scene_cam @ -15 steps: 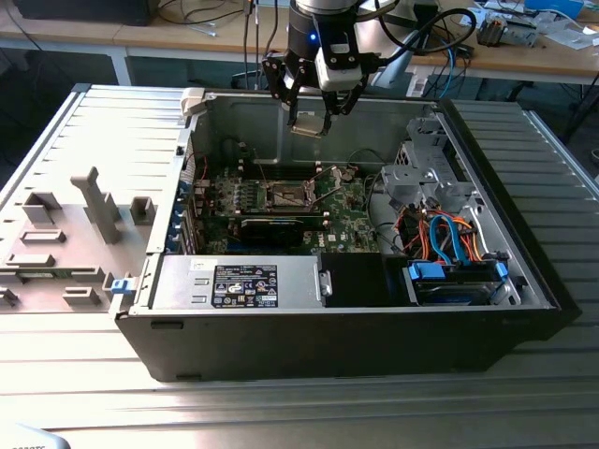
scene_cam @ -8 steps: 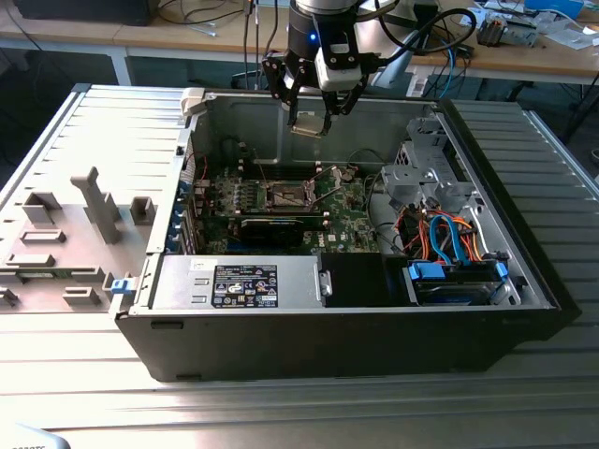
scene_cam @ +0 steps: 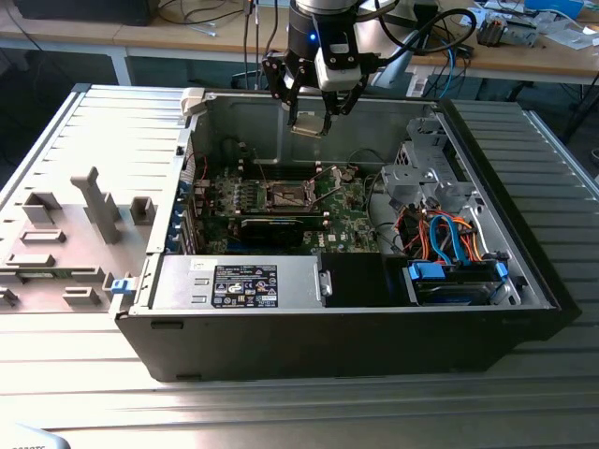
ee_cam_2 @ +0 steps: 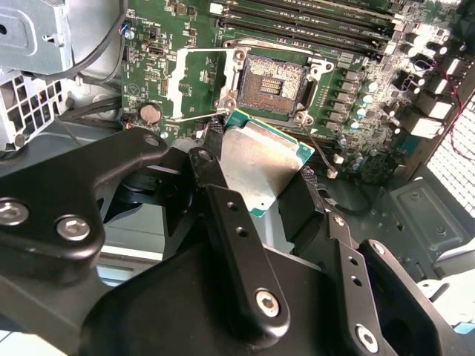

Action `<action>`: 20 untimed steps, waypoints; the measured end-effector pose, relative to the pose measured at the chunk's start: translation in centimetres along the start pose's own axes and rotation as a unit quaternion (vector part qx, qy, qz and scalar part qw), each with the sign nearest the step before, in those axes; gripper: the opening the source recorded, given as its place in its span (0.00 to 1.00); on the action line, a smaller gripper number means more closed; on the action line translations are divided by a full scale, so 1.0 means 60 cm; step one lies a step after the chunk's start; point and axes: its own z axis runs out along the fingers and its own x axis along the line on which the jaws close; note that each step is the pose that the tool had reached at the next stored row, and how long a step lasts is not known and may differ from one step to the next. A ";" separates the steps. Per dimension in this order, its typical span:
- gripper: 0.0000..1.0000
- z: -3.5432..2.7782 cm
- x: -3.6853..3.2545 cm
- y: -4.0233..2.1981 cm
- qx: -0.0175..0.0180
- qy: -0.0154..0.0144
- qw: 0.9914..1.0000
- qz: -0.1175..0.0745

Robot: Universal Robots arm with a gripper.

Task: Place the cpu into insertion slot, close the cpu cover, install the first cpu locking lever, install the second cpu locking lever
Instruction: 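Place the cpu into insertion slot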

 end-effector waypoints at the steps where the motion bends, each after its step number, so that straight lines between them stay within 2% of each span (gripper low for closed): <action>1: 0.54 0.000 0.000 0.000 0.000 0.000 1.000 0.000; 20: 0.54 0.000 0.000 0.000 0.000 -0.001 1.000 0.006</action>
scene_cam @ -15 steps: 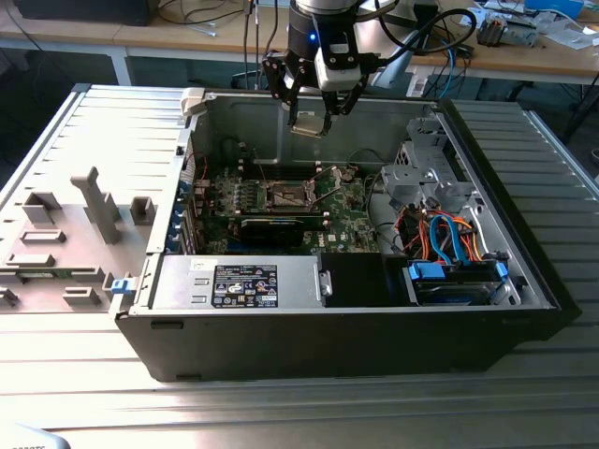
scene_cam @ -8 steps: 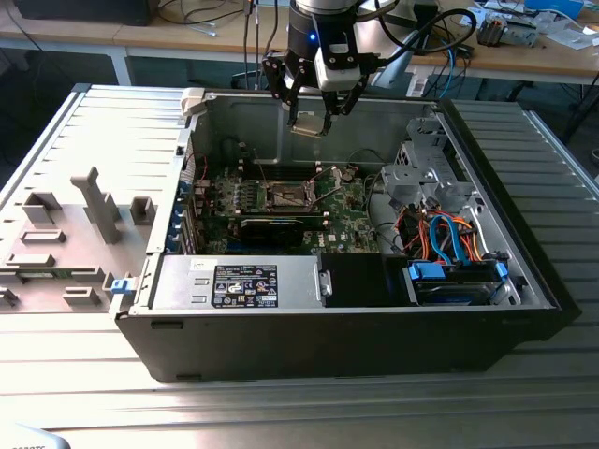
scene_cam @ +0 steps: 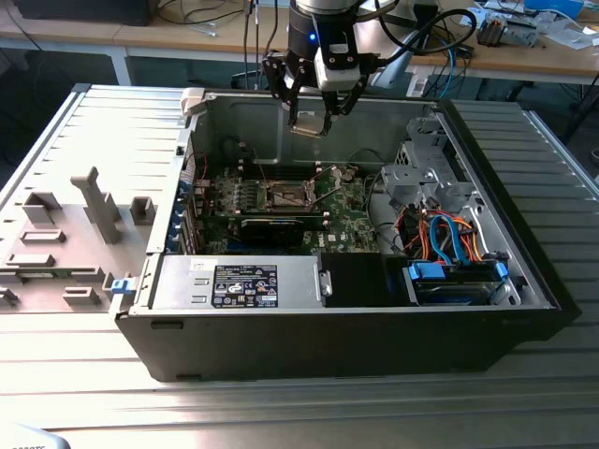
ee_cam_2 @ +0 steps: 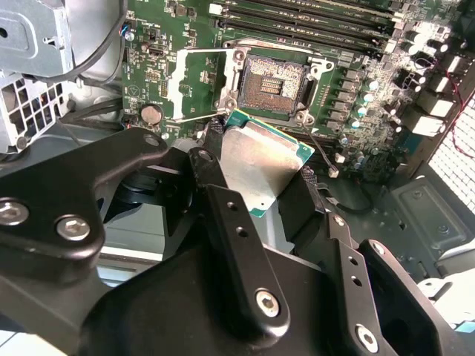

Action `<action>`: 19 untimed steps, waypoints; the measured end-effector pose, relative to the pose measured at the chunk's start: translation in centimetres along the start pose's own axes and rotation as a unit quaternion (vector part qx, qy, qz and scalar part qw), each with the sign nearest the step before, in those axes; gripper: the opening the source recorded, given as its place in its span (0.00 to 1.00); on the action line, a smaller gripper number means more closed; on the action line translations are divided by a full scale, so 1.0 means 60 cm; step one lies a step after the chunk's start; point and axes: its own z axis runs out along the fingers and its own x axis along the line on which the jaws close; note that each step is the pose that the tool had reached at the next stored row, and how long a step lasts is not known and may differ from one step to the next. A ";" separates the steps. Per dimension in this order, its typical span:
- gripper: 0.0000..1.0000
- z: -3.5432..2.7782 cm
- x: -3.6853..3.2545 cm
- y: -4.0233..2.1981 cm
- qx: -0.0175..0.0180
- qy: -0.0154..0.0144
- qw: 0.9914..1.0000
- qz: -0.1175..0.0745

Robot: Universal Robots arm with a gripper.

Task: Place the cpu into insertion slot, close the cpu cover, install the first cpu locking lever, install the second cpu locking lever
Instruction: 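Place the cpu into insertion slot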

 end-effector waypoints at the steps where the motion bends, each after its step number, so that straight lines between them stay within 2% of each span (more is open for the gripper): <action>1: 0.54 0.000 0.000 0.000 0.000 0.000 1.000 0.000; 19: 0.54 0.000 0.000 0.000 0.000 0.000 1.000 0.006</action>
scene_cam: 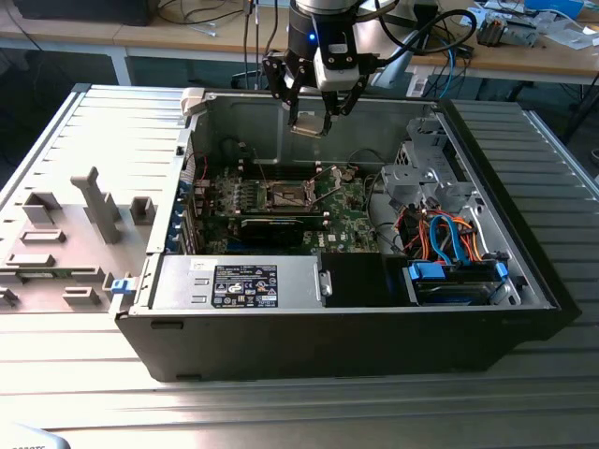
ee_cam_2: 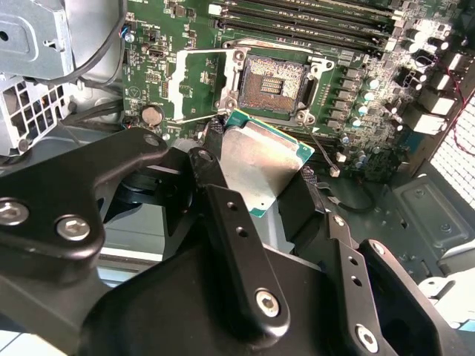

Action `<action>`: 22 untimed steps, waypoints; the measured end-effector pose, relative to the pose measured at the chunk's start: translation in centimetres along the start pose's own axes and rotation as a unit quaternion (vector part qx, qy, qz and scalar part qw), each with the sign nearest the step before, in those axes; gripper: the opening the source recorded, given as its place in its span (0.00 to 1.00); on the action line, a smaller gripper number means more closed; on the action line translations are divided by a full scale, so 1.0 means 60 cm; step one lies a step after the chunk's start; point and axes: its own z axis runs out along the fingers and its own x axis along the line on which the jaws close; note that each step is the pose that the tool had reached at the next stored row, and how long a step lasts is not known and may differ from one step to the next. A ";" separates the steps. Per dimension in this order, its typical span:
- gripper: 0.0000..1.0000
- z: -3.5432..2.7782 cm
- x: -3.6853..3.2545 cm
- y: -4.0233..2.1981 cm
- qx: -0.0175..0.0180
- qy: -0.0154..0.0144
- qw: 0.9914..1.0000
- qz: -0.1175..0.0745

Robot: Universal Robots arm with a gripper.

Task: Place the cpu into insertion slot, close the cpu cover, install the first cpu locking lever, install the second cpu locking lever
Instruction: 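Place the cpu into insertion slot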

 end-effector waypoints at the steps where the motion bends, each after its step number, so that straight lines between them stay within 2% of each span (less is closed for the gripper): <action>1: 0.54 0.000 0.000 0.000 0.000 0.000 1.000 0.000; 22: 0.54 0.000 0.000 0.000 0.000 -0.001 1.000 0.007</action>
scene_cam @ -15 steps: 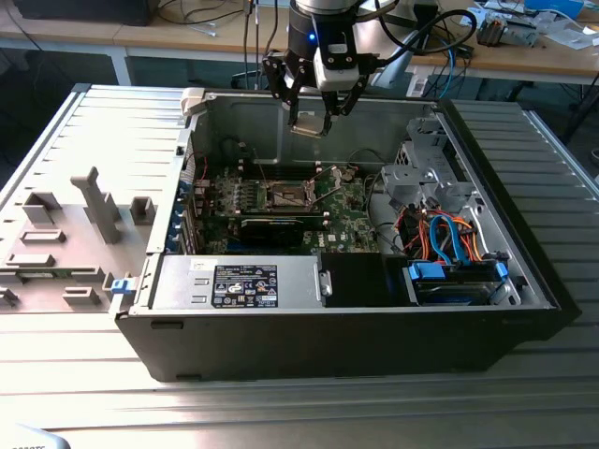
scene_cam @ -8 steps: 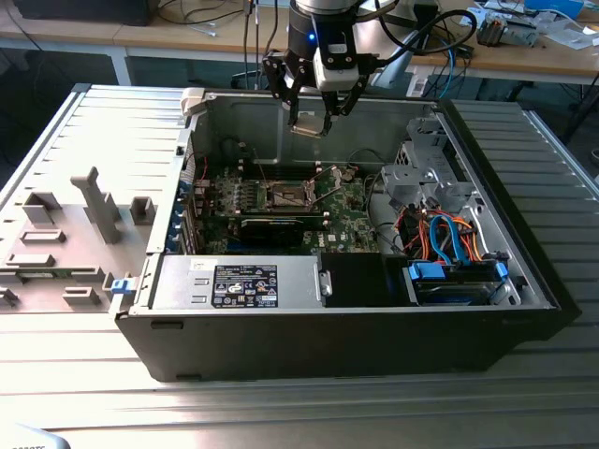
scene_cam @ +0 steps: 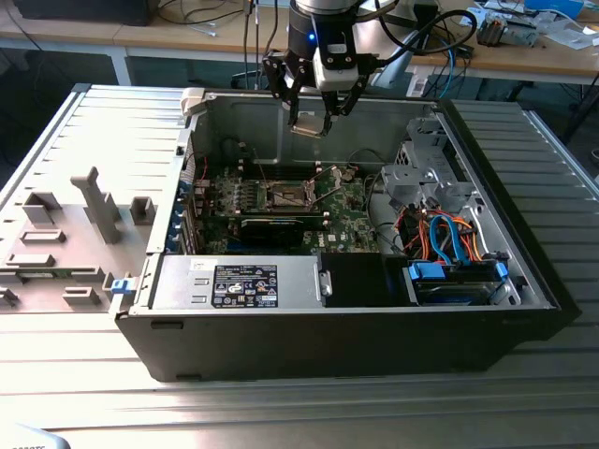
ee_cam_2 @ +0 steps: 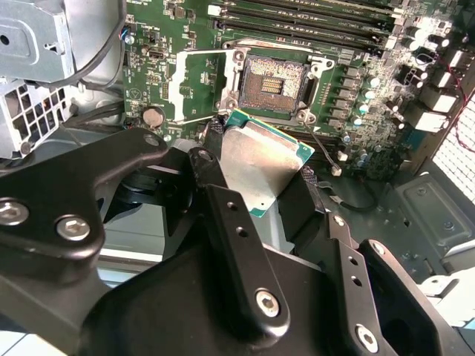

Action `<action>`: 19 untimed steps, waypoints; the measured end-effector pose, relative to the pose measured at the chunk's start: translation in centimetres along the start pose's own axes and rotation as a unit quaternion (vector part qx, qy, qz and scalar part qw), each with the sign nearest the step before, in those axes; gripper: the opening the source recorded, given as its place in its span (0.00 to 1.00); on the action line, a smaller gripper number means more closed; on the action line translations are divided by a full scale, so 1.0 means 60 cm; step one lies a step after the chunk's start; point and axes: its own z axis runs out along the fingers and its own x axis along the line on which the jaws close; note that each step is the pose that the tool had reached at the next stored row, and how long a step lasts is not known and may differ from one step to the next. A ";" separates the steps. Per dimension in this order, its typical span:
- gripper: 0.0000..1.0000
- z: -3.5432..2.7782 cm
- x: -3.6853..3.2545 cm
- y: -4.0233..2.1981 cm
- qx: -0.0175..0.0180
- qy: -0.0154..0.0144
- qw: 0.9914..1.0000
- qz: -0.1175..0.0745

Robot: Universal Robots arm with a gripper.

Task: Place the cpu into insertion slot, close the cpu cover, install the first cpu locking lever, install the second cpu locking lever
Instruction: 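Place the cpu into insertion slot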

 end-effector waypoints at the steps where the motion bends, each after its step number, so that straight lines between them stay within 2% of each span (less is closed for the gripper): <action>1: 0.54 0.000 0.000 0.000 0.000 0.000 1.000 0.000; 19: 0.54 0.000 0.000 0.000 0.000 -0.001 1.000 0.009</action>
